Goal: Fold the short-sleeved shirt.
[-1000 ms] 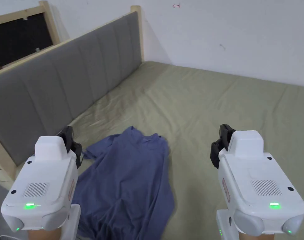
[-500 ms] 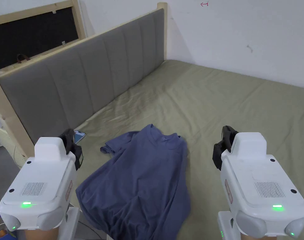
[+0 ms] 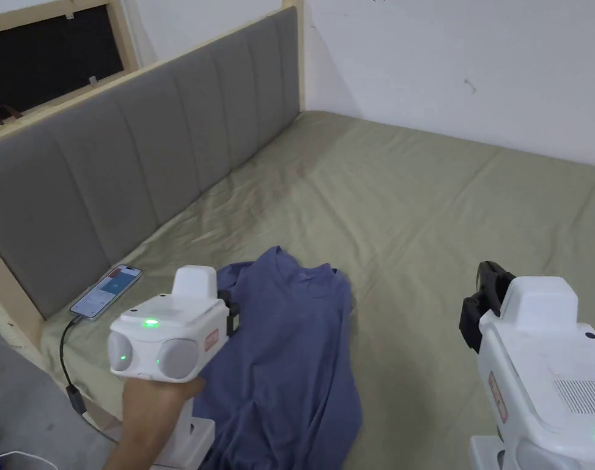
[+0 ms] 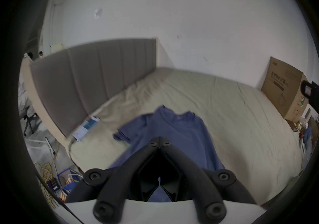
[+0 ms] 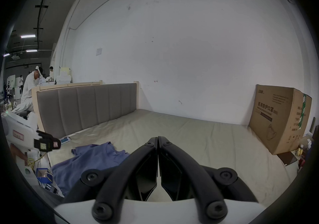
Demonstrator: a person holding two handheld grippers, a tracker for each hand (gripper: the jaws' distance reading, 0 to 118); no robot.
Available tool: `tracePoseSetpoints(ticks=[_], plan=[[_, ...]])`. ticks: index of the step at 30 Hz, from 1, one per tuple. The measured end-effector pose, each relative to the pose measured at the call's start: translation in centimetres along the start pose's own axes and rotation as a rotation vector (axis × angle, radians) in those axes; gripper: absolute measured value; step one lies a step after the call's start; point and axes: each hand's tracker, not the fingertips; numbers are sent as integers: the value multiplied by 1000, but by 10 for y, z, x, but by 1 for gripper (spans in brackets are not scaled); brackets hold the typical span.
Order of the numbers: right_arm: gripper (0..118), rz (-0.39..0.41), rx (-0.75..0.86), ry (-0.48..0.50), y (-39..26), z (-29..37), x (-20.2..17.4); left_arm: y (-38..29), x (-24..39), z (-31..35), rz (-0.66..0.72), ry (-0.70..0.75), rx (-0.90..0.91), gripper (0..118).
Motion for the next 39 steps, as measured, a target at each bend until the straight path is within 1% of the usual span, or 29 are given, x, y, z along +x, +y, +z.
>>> tracePoseSetpoints(ticks=[2,3,4,5,6,7,8,9,13,14,15,16,17,18,19,20,21,22,23,24,26,27,30,32,35,37,39], plan=[[0,6,-14,-17,-4,-3,7,-1,10,-23,-16,-34,-60,0],[0,7,-19,-23,-5,-4,10,-1,14,-35,-19,-28,-120,8],[0,6,-25,-31,-6,-5,13,-3,19,-48,-13,-20,-155,19],[0,5,-29,-39,-8,-5,16,-5,22,-61,-10,-36,-192,46],[0,5,-37,-48,-9,-6,19,-10,18,-82,-6,-45,-235,71],[0,4,-43,-56,-10,-7,23,-15,17,-97,25,-45,-257,89],[0,2,-49,-63,-12,-7,26,-19,20,-110,38,-39,-291,107],[0,1,-54,-68,-13,-7,29,-21,22,-120,32,-41,-325,111],[0,2,-76,-101,-18,-9,43,-31,27,-150,4,-4,-384,110],[0,1,-82,-108,-20,-9,46,-32,38,-139,-10,16,-406,106],[0,2,-88,-115,-21,-9,49,-36,40,-143,-11,19,-421,96],[0,4,-92,-122,-22,-8,51,-39,41,-148,-17,16,-441,80],[0,5,-95,-128,-23,-8,54,-44,41,-153,-17,1,-461,73],[0,5,-99,-133,-24,-7,57,-49,38,-161,-21,-4,-466,73],[0,2,-103,-139,-26,-6,60,-51,38,-159,-26,5,-450,68],[0,-1,-107,-144,-27,-4,63,-47,40,-157,-29,7,-444,52],[0,-6,-109,-148,-28,-3,65,-45,41,-154,-31,0,-447,44],[0,-12,-111,-151,-28,-2,67,-42,41,-150,-31,-18,-435,44],[0,-16,-113,-154,-29,-1,70,-41,42,-147,-31,-31,-426,12],[0,-18,-114,-155,-30,0,71,-42,43,-146,-32,-31,-427,6],[0,-22,-114,-161,-29,5,75,-39,43,-143,-53,-33,-415,3],[0,-25,-112,-164,-30,6,78,-36,42,-137,-41,-33,-392,2],[0,-33,-93,-176,-27,17,85,-18,39,-105,58,-94,-280,1],[0,-39,-80,-184,-26,23,92,0,41,-77,86,-147,-215,1],[0,-48,-58,-199,-21,36,100,31,54,-40,38,-195,-130,1],[0,-55,-46,-209,-19,44,107,53,68,-16,-33,-212,-49,1],[0,-61,-35,-220,-17,53,113,74,81,-2,-60,-262,9,1]])
